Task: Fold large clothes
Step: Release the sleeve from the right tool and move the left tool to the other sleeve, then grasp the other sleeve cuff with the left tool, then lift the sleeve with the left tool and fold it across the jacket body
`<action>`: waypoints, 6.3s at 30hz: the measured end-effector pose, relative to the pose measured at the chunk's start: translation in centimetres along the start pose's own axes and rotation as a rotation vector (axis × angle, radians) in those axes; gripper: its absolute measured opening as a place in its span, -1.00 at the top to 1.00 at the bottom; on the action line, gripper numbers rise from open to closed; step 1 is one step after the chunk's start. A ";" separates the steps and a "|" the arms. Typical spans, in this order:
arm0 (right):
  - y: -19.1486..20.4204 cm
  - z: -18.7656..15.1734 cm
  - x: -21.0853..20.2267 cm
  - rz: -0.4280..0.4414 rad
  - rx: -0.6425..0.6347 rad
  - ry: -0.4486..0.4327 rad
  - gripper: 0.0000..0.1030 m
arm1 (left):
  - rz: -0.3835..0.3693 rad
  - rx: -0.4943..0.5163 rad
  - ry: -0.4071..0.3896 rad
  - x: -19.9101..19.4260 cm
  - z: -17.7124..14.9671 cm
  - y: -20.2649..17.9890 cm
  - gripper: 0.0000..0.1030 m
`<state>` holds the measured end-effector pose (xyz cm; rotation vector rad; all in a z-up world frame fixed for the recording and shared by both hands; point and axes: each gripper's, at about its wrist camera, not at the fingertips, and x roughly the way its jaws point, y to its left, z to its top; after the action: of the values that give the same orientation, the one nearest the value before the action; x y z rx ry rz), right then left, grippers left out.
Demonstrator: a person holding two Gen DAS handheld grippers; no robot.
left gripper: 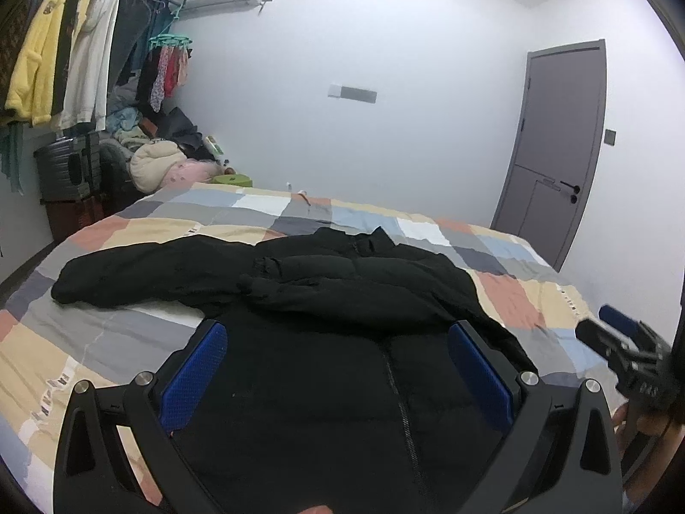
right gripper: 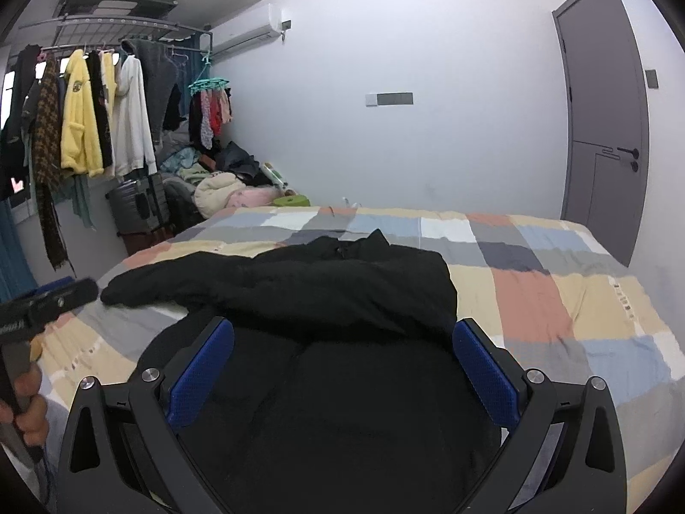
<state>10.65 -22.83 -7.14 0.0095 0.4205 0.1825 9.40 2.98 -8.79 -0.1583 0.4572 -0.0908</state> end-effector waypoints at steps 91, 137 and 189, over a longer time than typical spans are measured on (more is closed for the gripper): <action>2.3 -1.8 7.9 -0.092 0.152 0.157 -1.00 | 0.262 -0.612 -0.028 14.9 8.3 50.8 0.93; -2.0 -3.4 1.1 -0.025 0.170 0.005 -1.00 | 0.122 -0.111 -0.152 7.8 23.6 10.6 0.90; -10.1 -5.7 5.4 -0.081 0.260 -0.025 -1.00 | -0.004 0.221 0.287 33.3 2.5 -17.1 0.49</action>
<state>14.91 -31.95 -15.03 0.2496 0.4161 0.0472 39.41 -17.65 -18.07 0.0727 0.7290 -0.1687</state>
